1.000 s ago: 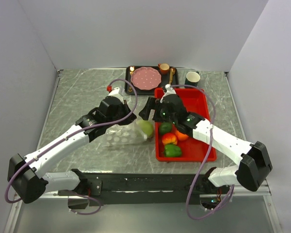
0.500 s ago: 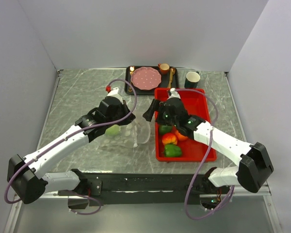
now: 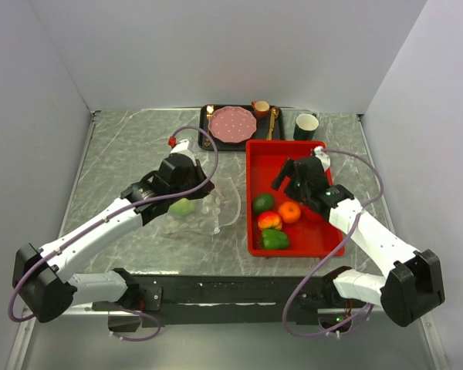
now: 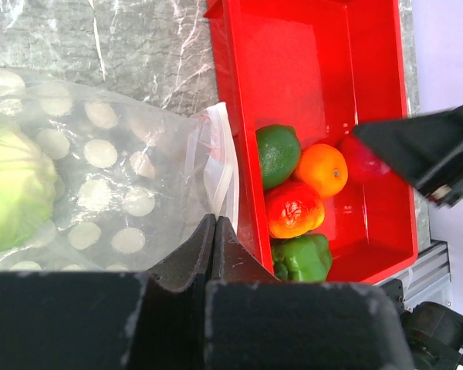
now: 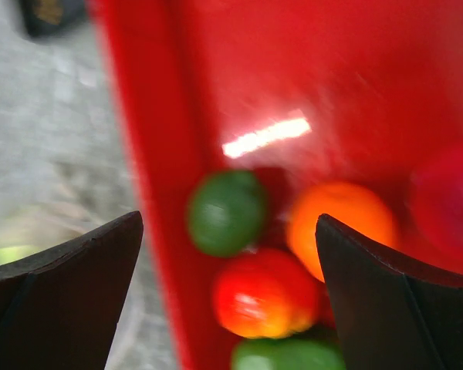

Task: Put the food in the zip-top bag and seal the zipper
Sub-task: Pick up the fake fruit from the bin.

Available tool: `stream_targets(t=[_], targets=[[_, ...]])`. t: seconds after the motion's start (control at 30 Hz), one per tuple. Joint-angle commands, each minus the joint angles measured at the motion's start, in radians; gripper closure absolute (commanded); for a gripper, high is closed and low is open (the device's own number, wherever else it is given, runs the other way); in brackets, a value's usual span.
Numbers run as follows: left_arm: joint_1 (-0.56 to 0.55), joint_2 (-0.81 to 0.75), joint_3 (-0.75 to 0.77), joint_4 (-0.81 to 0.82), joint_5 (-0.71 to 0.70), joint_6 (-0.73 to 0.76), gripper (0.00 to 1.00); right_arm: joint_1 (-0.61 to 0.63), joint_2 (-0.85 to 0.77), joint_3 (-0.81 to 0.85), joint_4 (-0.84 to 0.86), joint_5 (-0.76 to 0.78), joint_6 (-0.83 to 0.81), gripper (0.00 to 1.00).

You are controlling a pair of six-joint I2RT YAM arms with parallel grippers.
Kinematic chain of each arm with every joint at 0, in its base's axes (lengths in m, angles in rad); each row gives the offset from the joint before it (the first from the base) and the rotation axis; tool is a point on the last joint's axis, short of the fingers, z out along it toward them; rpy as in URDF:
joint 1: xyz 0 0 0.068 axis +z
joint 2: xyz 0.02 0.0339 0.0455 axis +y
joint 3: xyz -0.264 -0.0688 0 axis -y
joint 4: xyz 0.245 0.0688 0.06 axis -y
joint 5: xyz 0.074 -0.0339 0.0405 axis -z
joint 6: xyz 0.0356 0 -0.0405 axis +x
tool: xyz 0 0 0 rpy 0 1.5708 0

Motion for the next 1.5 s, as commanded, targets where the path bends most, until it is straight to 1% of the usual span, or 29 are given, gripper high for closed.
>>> stream_targets(t=[0.0,0.1,0.13,0.17,0.2,0.27,0.33,0.4,0.5,0.6,0.63,0.7,0.73,0.8,0.97,1.13,1.23,1.47], targets=[[-0.003,0.006,0.010,0.039,0.001,0.003,0.99,-0.009,-0.051,-0.067,-0.021,-0.024,-0.005,0.00],[-0.001,0.011,0.013,0.035,0.004,0.006,0.99,-0.006,-0.039,-0.096,0.000,-0.096,0.011,0.00],[-0.002,0.011,0.013,0.035,0.007,0.009,0.99,-0.003,-0.039,-0.110,0.008,-0.107,0.058,0.00],[-0.003,0.011,0.013,0.033,0.007,0.009,0.99,0.026,-0.043,-0.134,0.070,-0.132,0.078,0.00],[-0.003,0.009,0.014,0.030,0.007,0.011,0.99,0.046,-0.052,-0.194,0.113,-0.144,0.090,0.00],[-0.003,0.009,0.017,0.016,0.000,0.018,0.99,0.106,-0.049,-0.219,0.141,-0.126,0.139,0.00],[-0.003,0.002,0.024,0.002,-0.020,0.018,0.99,0.141,-0.029,-0.207,0.129,-0.061,0.150,0.00],[-0.003,-0.015,0.013,0.004,-0.028,0.012,0.99,0.151,0.010,-0.173,0.080,-0.045,0.161,0.00],[-0.003,-0.020,0.008,0.012,-0.033,0.006,0.99,0.160,0.053,-0.155,0.051,-0.012,0.153,0.00],[-0.003,-0.005,0.027,-0.001,-0.022,0.015,0.99,0.178,0.061,-0.124,-0.018,0.029,0.149,0.00],[-0.001,0.000,0.030,-0.002,-0.022,0.017,0.99,0.187,0.049,-0.124,-0.027,0.064,0.152,0.00],[-0.003,0.003,0.025,0.008,-0.020,0.018,0.99,0.197,-0.005,-0.160,0.018,0.042,0.149,0.00],[-0.001,0.005,0.024,0.013,-0.019,0.020,0.99,0.195,-0.015,-0.177,0.046,0.005,0.149,0.00],[-0.001,0.015,0.024,0.022,-0.002,0.015,0.99,0.195,-0.016,-0.191,0.083,-0.011,0.152,0.00],[-0.001,0.025,0.039,0.016,0.010,0.015,0.99,0.195,0.081,-0.138,0.033,-0.026,0.150,0.00],[-0.003,0.006,0.037,0.001,-0.013,0.021,0.99,0.197,0.084,-0.164,0.069,-0.060,0.121,0.00],[-0.003,0.000,0.030,-0.001,-0.017,0.018,0.99,0.197,0.086,-0.161,0.053,-0.046,0.109,0.00],[-0.001,0.008,0.022,0.010,-0.004,0.008,0.99,0.198,0.127,-0.165,0.049,-0.080,0.097,0.00]])
